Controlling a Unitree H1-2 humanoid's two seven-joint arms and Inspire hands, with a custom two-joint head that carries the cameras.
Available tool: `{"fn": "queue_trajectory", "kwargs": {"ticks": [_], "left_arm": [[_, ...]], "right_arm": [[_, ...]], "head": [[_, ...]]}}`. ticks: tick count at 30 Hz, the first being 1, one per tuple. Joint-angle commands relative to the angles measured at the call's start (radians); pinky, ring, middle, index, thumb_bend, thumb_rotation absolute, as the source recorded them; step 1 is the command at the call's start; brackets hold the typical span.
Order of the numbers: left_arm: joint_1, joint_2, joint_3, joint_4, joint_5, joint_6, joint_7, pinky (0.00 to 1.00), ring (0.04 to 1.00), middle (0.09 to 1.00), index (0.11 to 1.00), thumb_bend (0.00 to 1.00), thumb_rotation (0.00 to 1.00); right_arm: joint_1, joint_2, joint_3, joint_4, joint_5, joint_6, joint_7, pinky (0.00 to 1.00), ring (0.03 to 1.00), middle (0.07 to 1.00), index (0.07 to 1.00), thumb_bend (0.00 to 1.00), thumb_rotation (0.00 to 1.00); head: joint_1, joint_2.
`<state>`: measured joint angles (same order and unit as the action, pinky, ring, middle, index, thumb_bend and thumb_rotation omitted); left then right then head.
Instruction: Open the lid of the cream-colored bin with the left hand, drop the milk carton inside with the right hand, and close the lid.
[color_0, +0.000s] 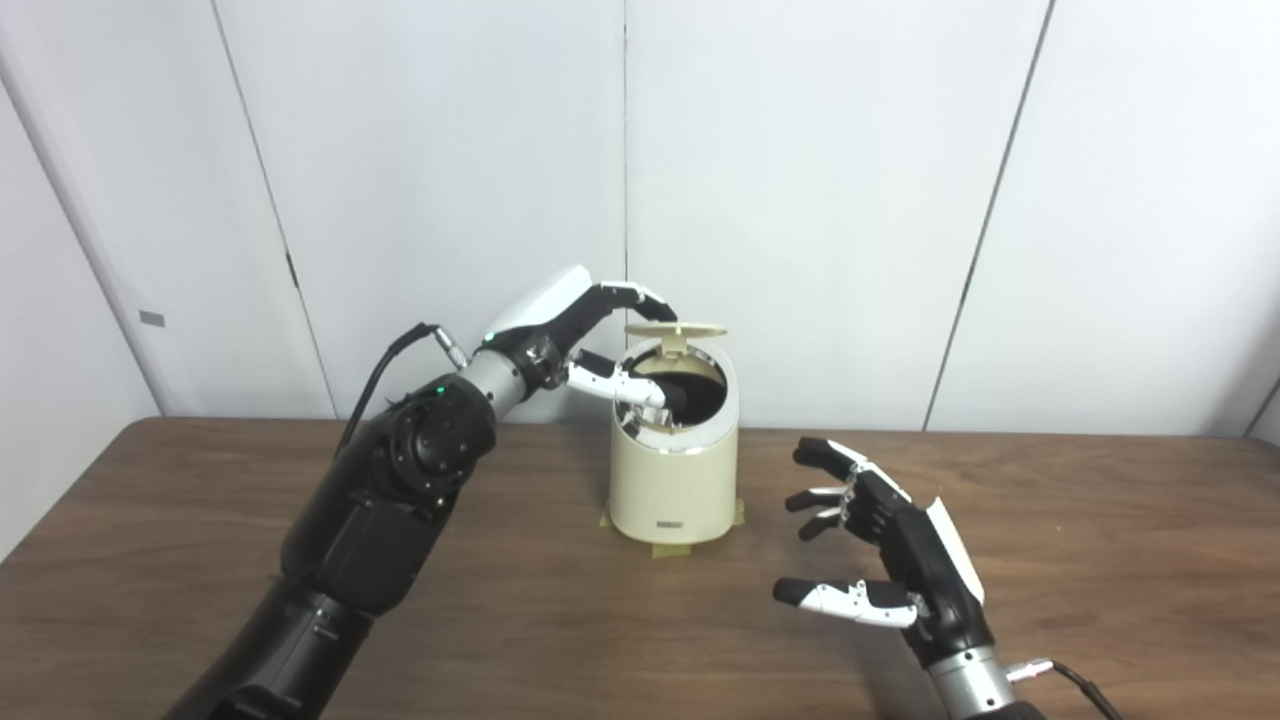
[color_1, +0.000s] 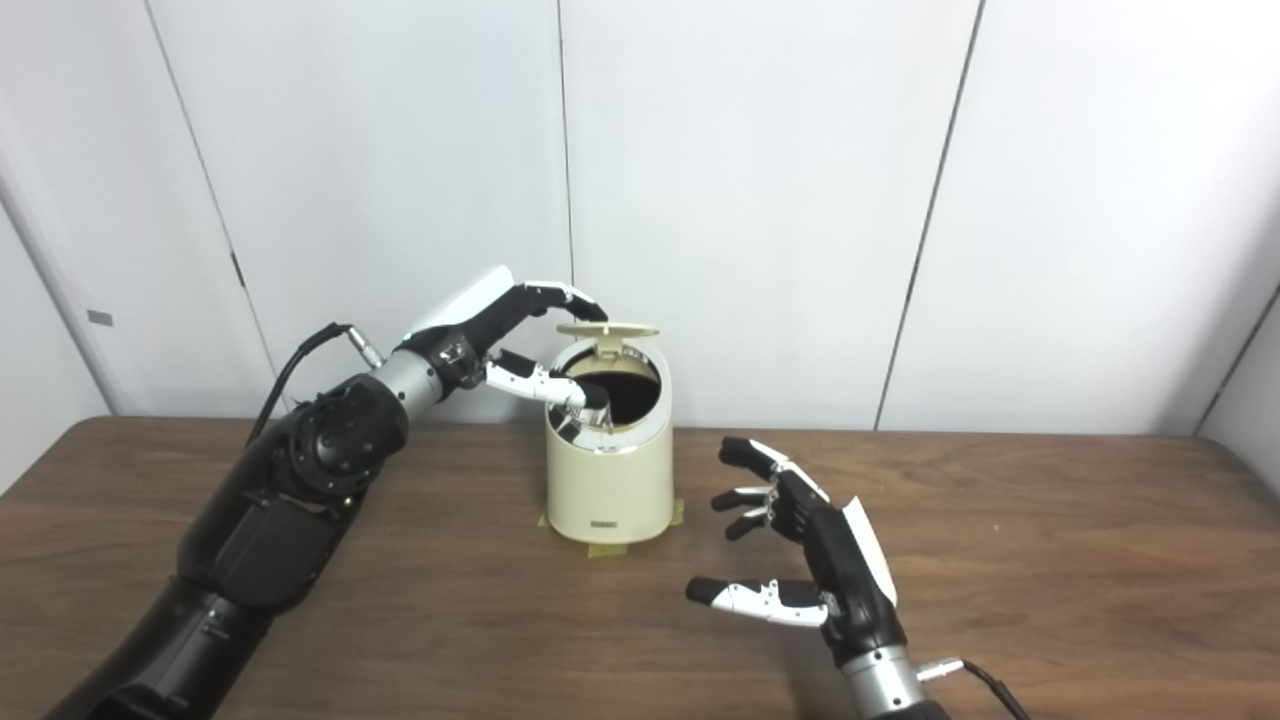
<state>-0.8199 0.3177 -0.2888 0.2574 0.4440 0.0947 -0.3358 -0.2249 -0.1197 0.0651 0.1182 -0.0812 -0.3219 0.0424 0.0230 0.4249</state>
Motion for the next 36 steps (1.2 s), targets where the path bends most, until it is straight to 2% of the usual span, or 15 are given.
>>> {"fn": "queue_trajectory", "kwargs": {"ticks": [1,11,19,23,29,33,36], "left_arm": [[-0.055,0.024,0.003,-0.027,-0.004,-0.036,-0.009,0.94,0.937,0.791,0.715,0.91,0.41],[-0.044,0.053,0.003,-0.077,-0.002,-0.012,-0.072,0.97,0.982,0.822,0.732,0.92,0.42],[-0.028,0.069,-0.019,-0.098,0.014,-0.066,-0.094,1.0,0.985,0.813,0.745,0.89,0.4],[-0.005,0.066,-0.027,-0.107,0.016,-0.078,-0.091,1.0,0.96,0.804,0.739,0.92,0.41],[0.026,0.058,-0.035,-0.099,0.03,-0.123,-0.08,1.0,0.944,0.762,0.732,0.92,0.41],[0.043,0.069,-0.063,-0.088,0.079,-0.181,-0.063,1.0,0.946,0.753,0.735,0.9,0.44],[0.055,0.077,-0.085,-0.08,0.141,-0.233,-0.026,1.0,0.94,0.741,0.726,0.9,0.42]], "right_arm": [[-0.038,0.005,-0.007,-0.019,-0.002,-0.026,-0.005,0.49,0.645,0.815,0.806,0.76,0.25],[-0.044,0.019,-0.007,-0.006,-0.01,-0.023,-0.006,0.5,0.652,0.823,0.806,0.75,0.21],[-0.046,0.026,-0.008,-0.006,-0.012,-0.019,-0.005,0.48,0.659,0.819,0.807,0.76,0.24],[-0.046,0.031,-0.008,-0.011,-0.016,-0.011,-0.007,0.46,0.654,0.809,0.806,0.76,0.24],[-0.043,0.04,-0.007,-0.029,-0.005,0.014,-0.003,0.46,0.654,0.798,0.804,0.78,0.24],[-0.042,0.041,-0.006,-0.044,-0.028,0.022,-0.011,0.47,0.648,0.794,0.803,0.77,0.25],[-0.041,0.042,-0.007,-0.047,-0.021,0.019,-0.009,0.46,0.646,0.796,0.806,0.77,0.24]], "head": [[0.001,0.001],[-0.003,0.004],[-0.011,0.01],[-0.018,0.013],[-0.03,0.022],[-0.039,0.03],[-0.041,0.035]]}}
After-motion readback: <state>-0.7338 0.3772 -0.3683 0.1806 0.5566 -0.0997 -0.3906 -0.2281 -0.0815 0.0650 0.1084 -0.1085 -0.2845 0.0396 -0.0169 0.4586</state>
